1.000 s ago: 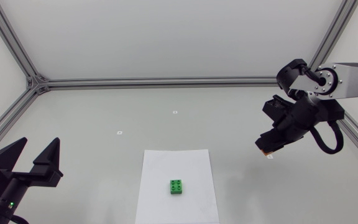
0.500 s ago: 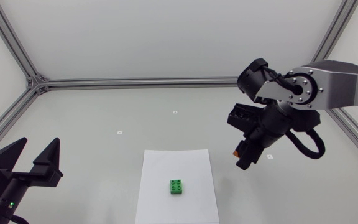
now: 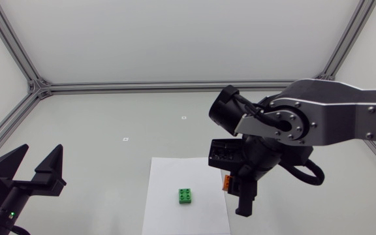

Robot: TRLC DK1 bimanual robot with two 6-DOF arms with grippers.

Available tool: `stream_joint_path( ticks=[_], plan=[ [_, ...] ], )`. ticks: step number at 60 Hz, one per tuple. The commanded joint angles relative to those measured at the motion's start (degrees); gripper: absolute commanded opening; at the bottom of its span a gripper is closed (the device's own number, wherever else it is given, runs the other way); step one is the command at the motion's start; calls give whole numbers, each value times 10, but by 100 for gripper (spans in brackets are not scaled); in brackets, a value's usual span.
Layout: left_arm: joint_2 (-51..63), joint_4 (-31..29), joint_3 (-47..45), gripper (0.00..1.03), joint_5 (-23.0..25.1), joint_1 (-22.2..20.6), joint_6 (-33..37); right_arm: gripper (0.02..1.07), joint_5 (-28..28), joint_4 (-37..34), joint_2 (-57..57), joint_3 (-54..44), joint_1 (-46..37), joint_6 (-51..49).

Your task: Pick up the orange 2x2 brick with the right arm and stack it on top of the green 2x2 brick in the center

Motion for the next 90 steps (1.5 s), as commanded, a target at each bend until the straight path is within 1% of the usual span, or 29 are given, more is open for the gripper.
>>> stream_joint_path(
  ticks=[1,15,32,58,90],
  plan=[
    [-5,-8,-23,99,3,2,7,7,-6,2,31,10,11,-22],
    [-5,-8,-23,99,3,2,7,7,-2,51,80,16,68,-41],
    [-5,-8,-23,99,3,2,7,7,-6,70,130,72,87,-66],
    [-5,-8,-23,99,3,2,7,7,-18,65,217,147,105,-80],
    [-5,-8,-23,99,3,2,7,7,-28,44,249,157,103,-76]
  ],
)
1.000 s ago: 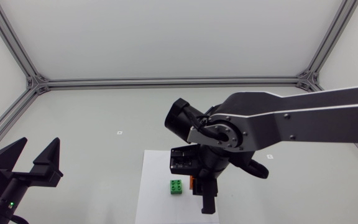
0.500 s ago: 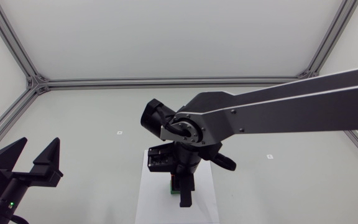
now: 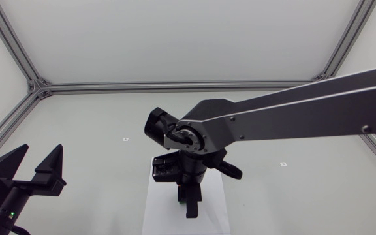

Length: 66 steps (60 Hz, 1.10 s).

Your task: Pick up the orange 2x2 brick with the right arm and stack it on top of the green 2x2 brick in the center

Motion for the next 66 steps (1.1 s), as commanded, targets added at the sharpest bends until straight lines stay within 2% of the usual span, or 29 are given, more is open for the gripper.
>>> stream_joint_path(
  ticks=[1,46,66],
  plan=[
    [-5,-8,-23,99,2,1,8,7,-8,-15,19,8,1,-11],
    [-5,-8,-23,99,2,1,8,7,-14,-11,35,4,-5,-15],
    [-5,-8,-23,99,2,1,8,7,-14,-33,50,16,-9,-29]
  ],
)
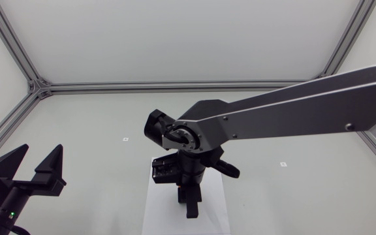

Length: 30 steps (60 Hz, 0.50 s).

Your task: Pick up the orange 2x2 brick with the right arm and stack it on top of the green 2x2 brick in the center

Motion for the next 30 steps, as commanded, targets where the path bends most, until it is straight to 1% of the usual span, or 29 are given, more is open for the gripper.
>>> stream_joint_path(
  ticks=[1,14,30],
  plan=[
    [-5,-8,-23,99,3,1,8,7,-2,-19,29,3,-5,-14],
    [-5,-8,-23,99,3,1,8,7,-19,-37,45,7,-15,-22],
    [-5,-8,-23,99,3,1,8,7,-45,-34,47,0,-34,-25]
  ],
)
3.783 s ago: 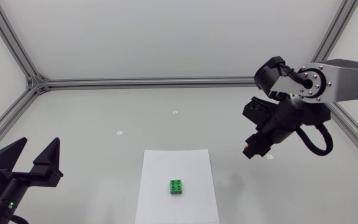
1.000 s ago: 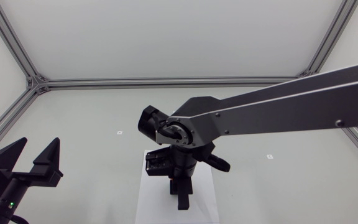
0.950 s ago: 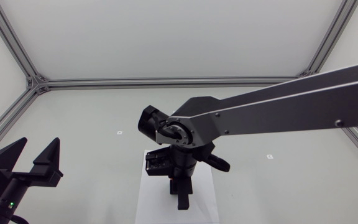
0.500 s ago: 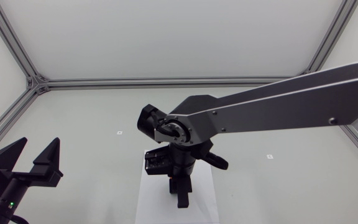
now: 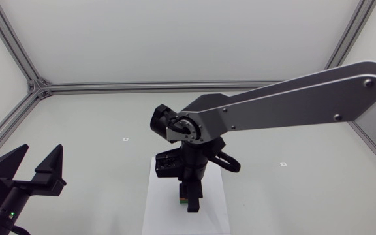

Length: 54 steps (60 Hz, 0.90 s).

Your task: Pick up the orange 2x2 brick with the right arm and stack it on top of the green 2x2 brick in the center

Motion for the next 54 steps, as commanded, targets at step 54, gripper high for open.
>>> stream_joint_path(
  ticks=[54],
  plan=[
    [-5,-8,-23,99,2,2,7,7,-8,7,60,-19,-3,14]
  ],
)
